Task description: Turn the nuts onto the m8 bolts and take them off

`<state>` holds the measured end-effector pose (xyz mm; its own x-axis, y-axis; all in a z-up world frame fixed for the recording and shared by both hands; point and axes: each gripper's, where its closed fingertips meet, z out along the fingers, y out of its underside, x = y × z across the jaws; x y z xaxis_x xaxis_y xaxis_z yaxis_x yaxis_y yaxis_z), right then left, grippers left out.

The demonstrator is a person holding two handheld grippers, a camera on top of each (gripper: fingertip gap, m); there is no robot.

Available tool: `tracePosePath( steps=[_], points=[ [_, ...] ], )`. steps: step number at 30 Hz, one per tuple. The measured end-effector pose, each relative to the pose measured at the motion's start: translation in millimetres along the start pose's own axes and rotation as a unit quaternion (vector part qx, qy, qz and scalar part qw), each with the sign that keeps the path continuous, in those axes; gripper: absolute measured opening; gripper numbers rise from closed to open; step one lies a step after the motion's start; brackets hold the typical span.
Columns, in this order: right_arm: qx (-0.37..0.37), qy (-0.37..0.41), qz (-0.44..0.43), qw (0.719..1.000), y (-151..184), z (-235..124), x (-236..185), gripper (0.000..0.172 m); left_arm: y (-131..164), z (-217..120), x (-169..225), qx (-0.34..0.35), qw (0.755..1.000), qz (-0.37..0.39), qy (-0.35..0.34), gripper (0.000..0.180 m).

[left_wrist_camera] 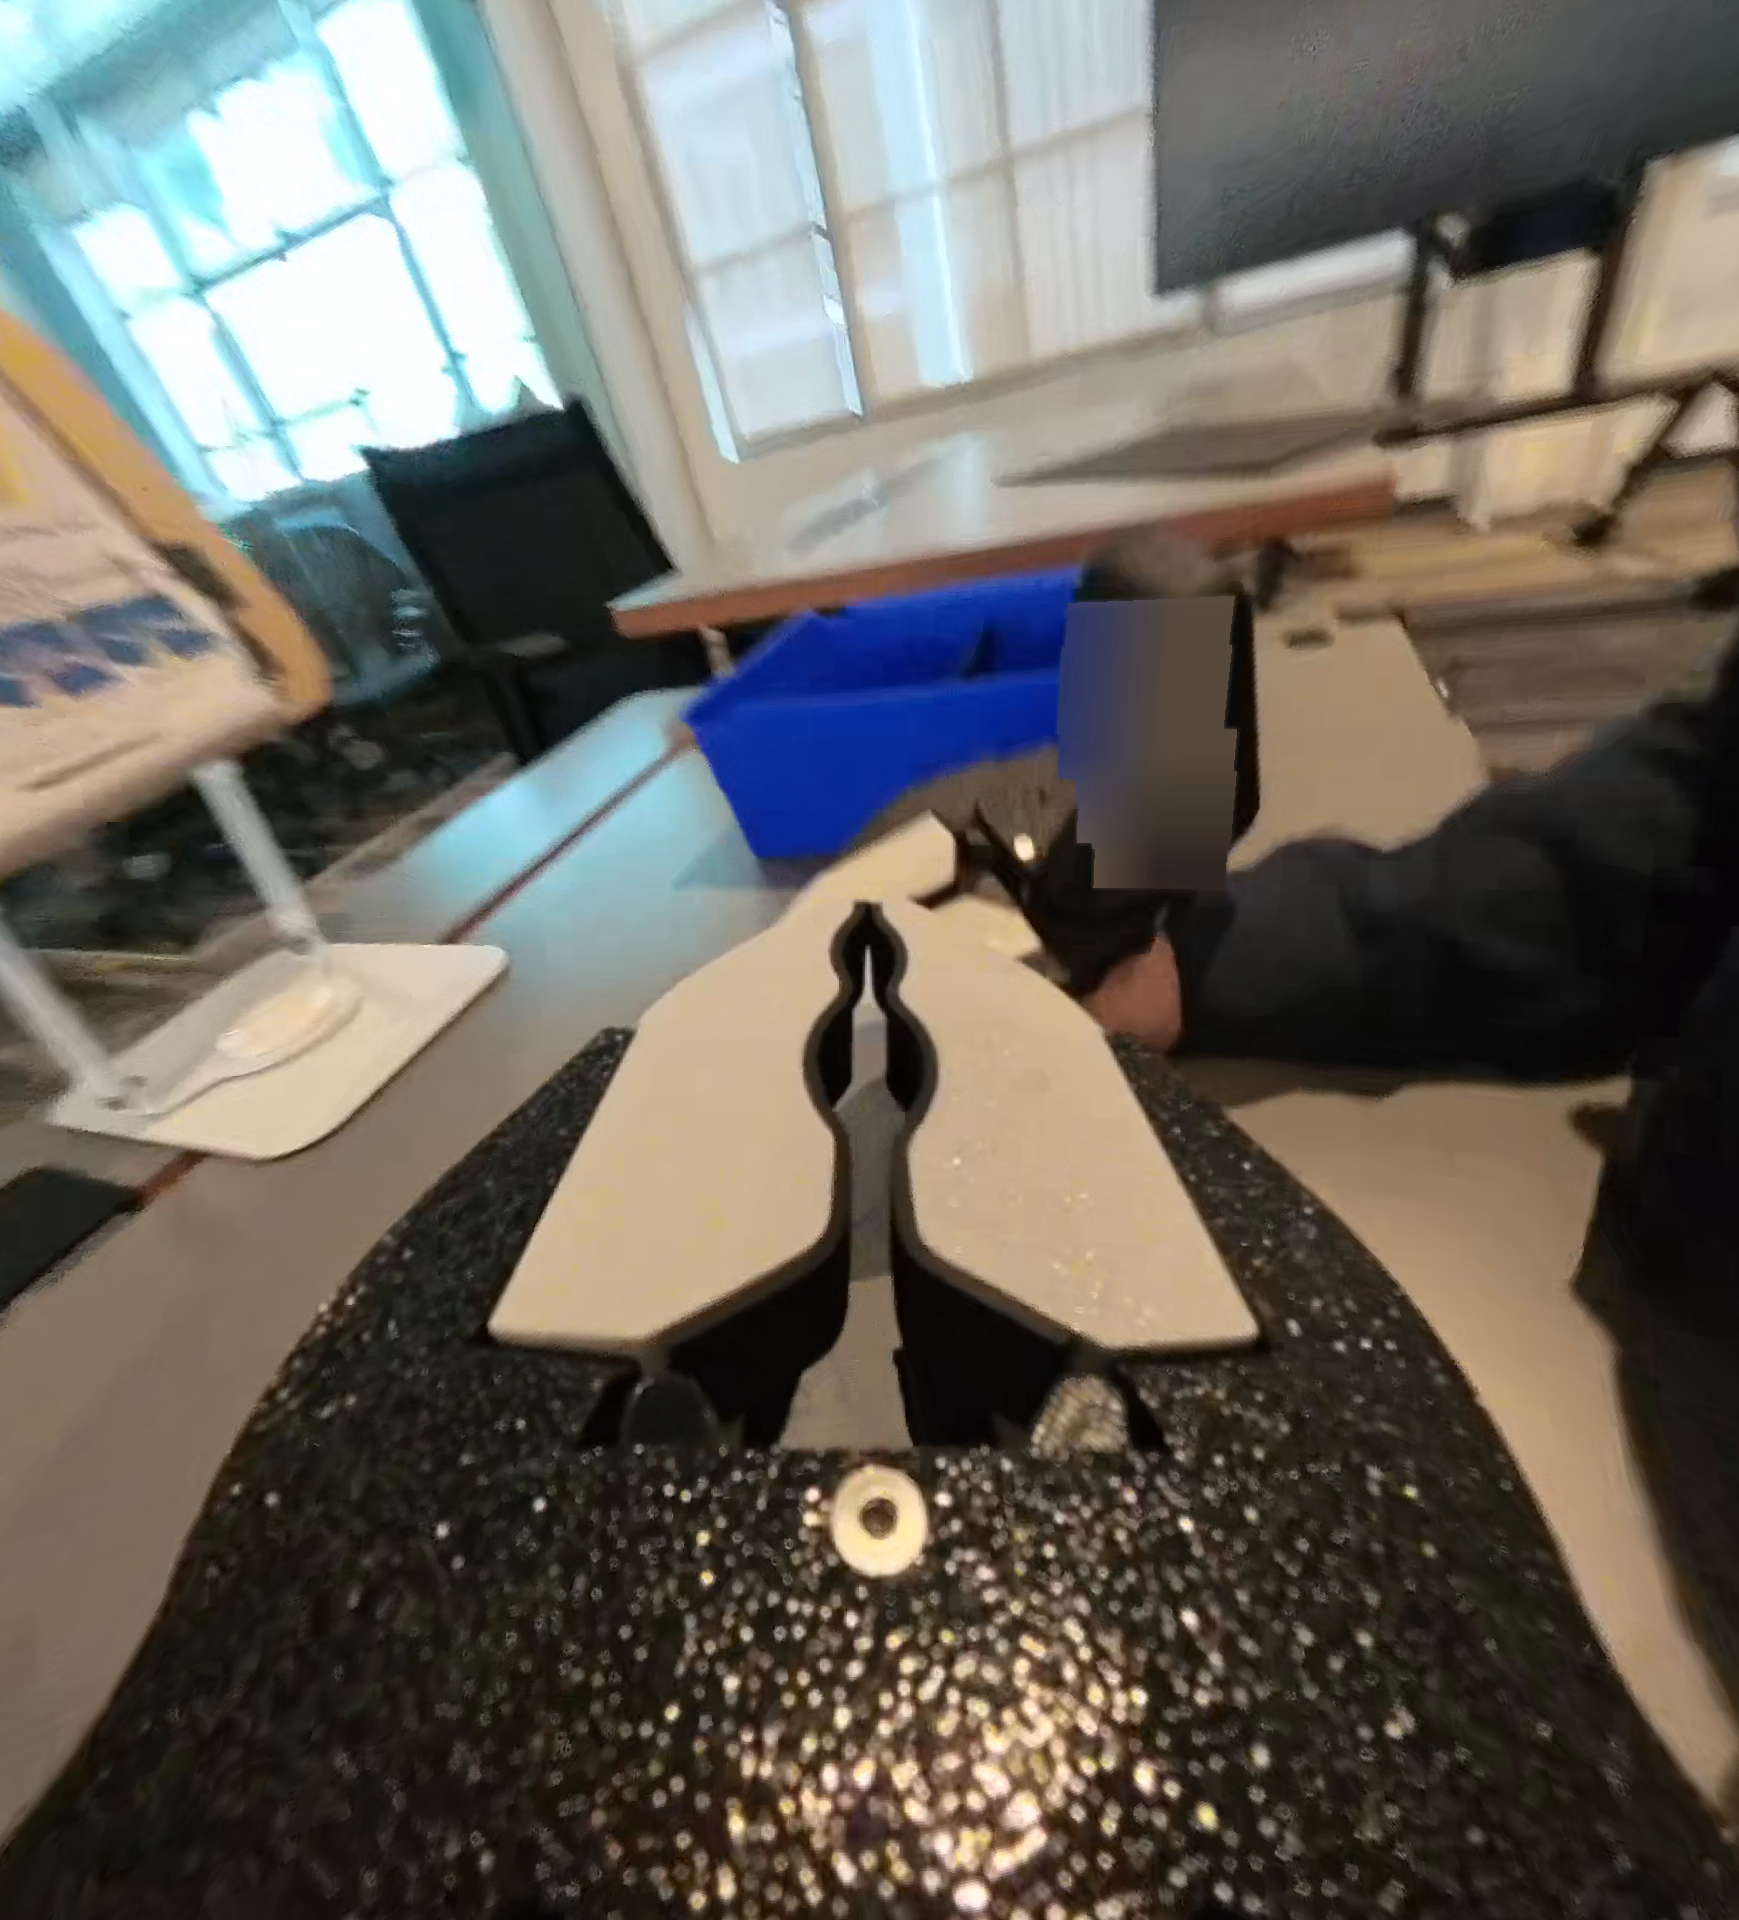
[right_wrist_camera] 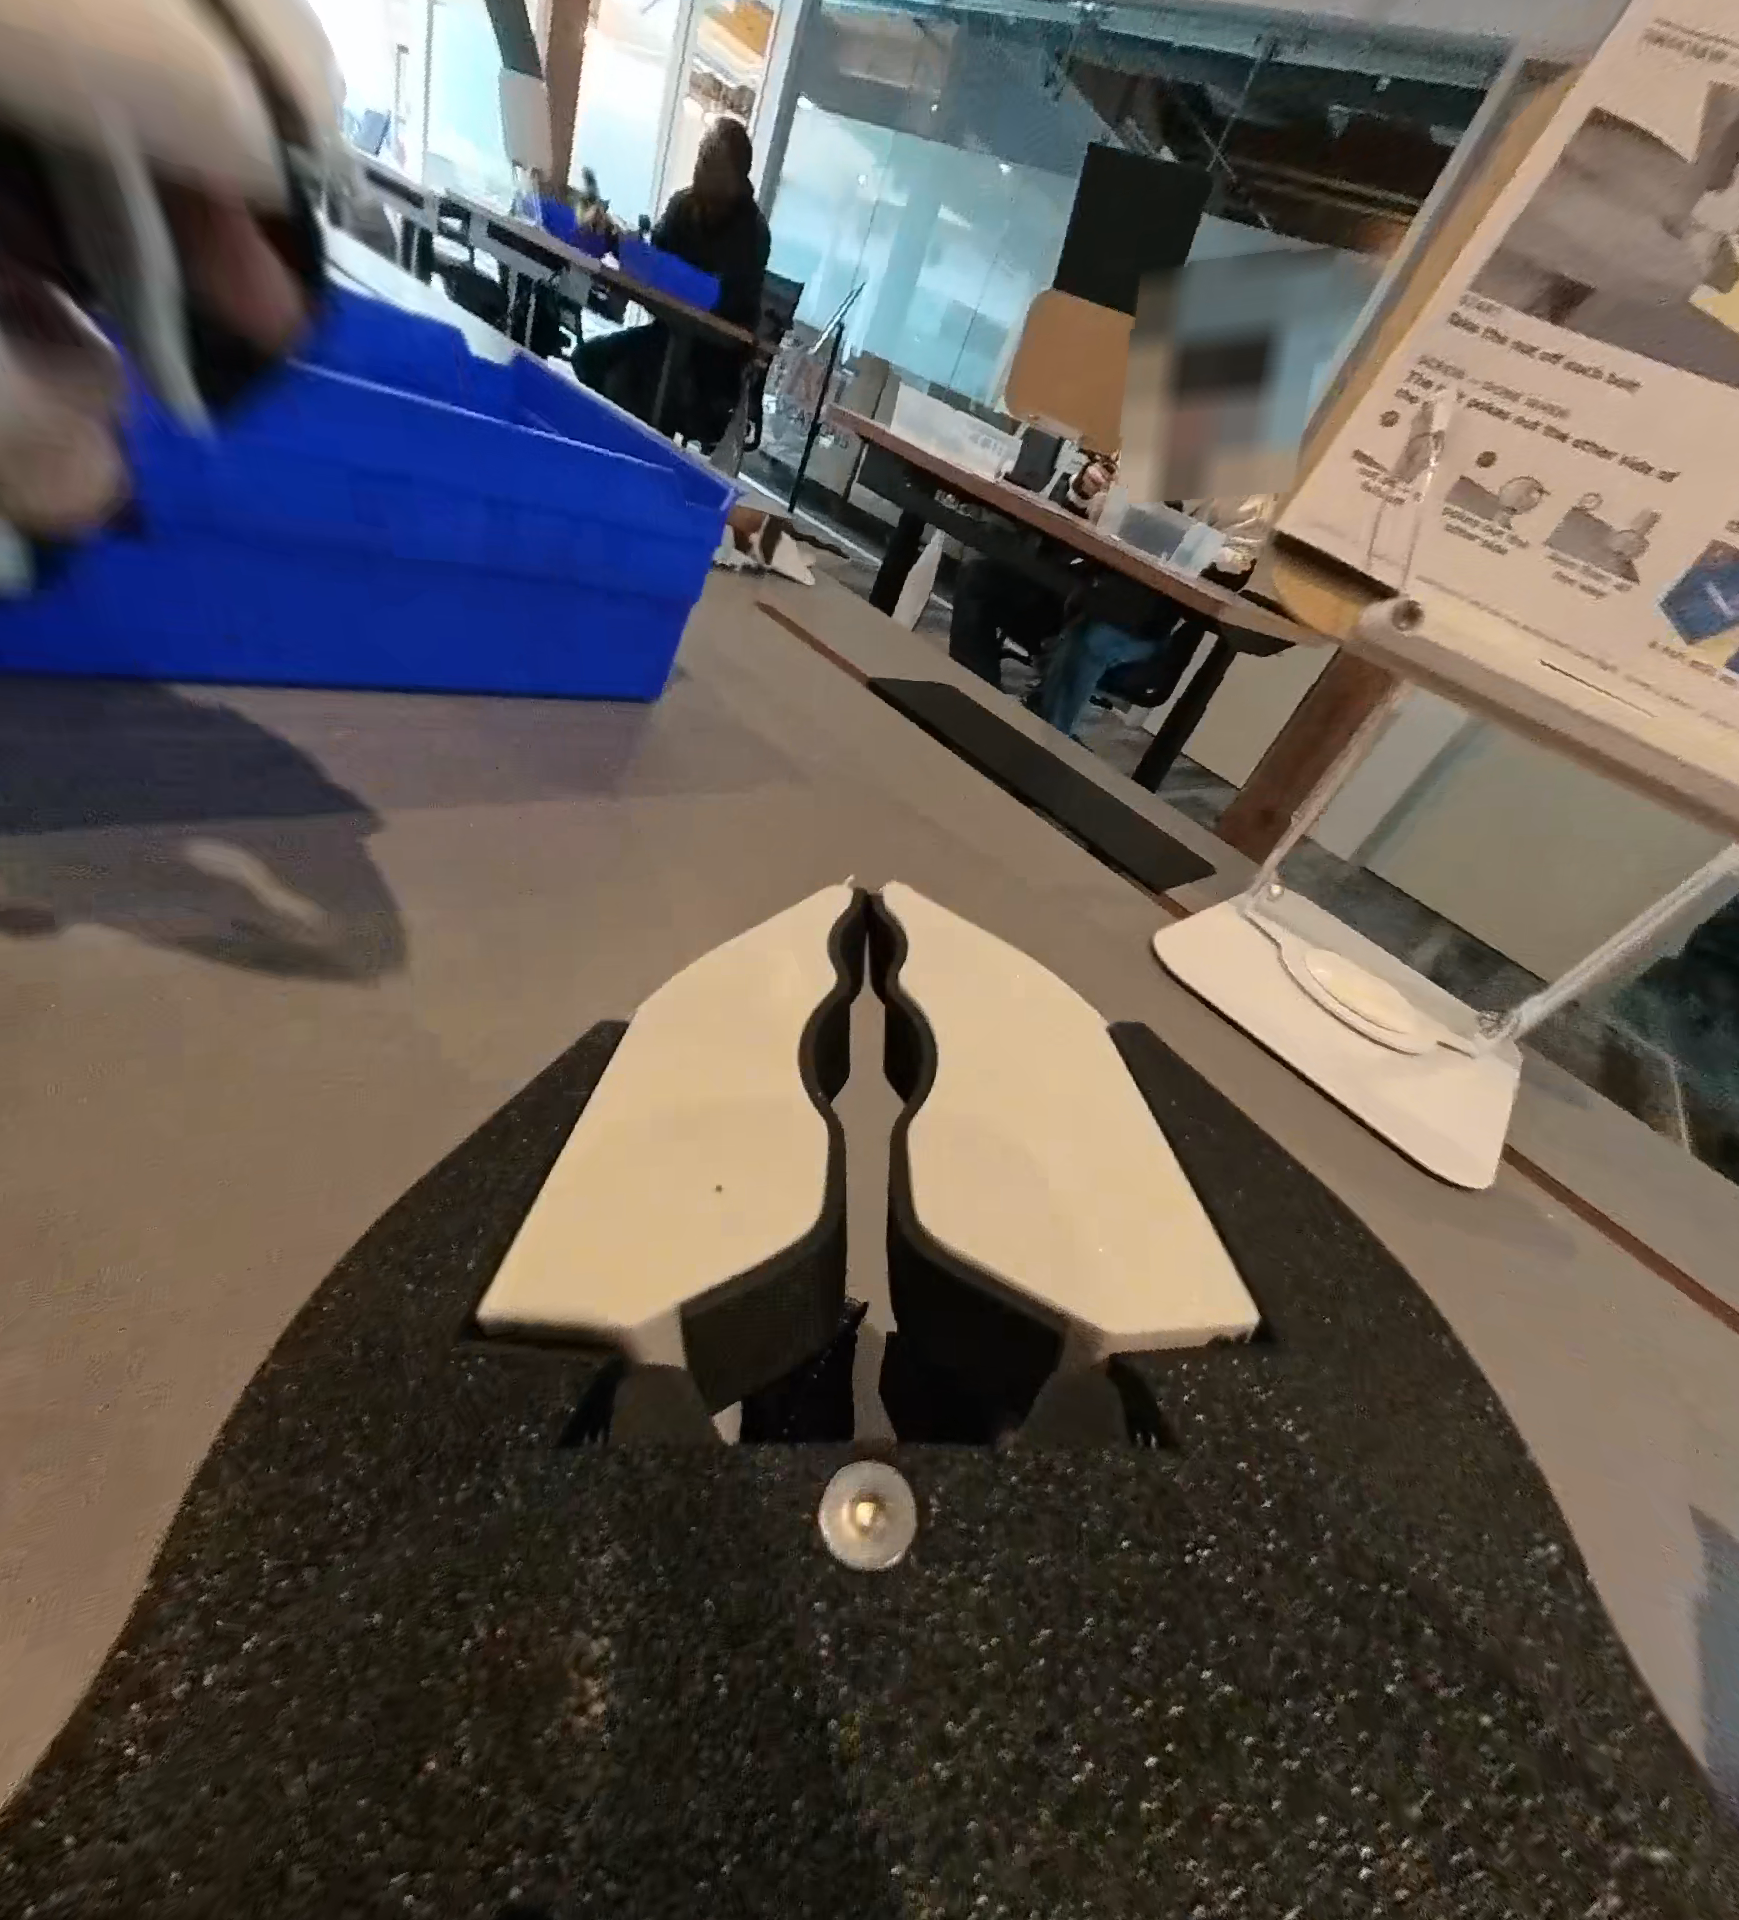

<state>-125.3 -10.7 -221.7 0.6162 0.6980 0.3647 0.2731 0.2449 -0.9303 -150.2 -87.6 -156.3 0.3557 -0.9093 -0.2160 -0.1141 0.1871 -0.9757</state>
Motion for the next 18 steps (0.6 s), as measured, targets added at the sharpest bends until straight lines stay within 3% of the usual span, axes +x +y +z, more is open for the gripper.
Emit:
tracePosePath(
  steps=[4, 7, 11, 16, 18],
  points=[
    [-0.001, -0.008, -0.008, 1.0, 0.0, 1.9, -4.0, 0.0, -42.2, -72.6, -12.8, 0.007, 0.993, -0.012, -0.118, 0.0],
    [0.004, -0.011, -0.006, 1.0, -1.5, 1.9, -5.0, 0.0, -45.4, -141.5, -42.1, -0.018, 0.97, 0.007, -0.243, 0.0],
    [0.004, -0.01, -0.007, 1.0, -1.3, 2.2, -5.0, 0.0, 24.7, -220.1, -83.1, -0.198, 0.906, -0.068, -0.368, 0.0],
    [0.004, -0.011, -0.008, 1.0, -1.2, 2.4, -5.1, 0.001, 115.5, -250.4, -84.0, -0.365, 0.843, -0.211, -0.334, 0.0],
    [0.003, -0.012, -0.009, 1.0, -1.0, 2.6, -5.5, 0.001, 144.9, -259.2, -79.5, -0.423, 0.806, -0.26, -0.321, 0.0]
  ],
)
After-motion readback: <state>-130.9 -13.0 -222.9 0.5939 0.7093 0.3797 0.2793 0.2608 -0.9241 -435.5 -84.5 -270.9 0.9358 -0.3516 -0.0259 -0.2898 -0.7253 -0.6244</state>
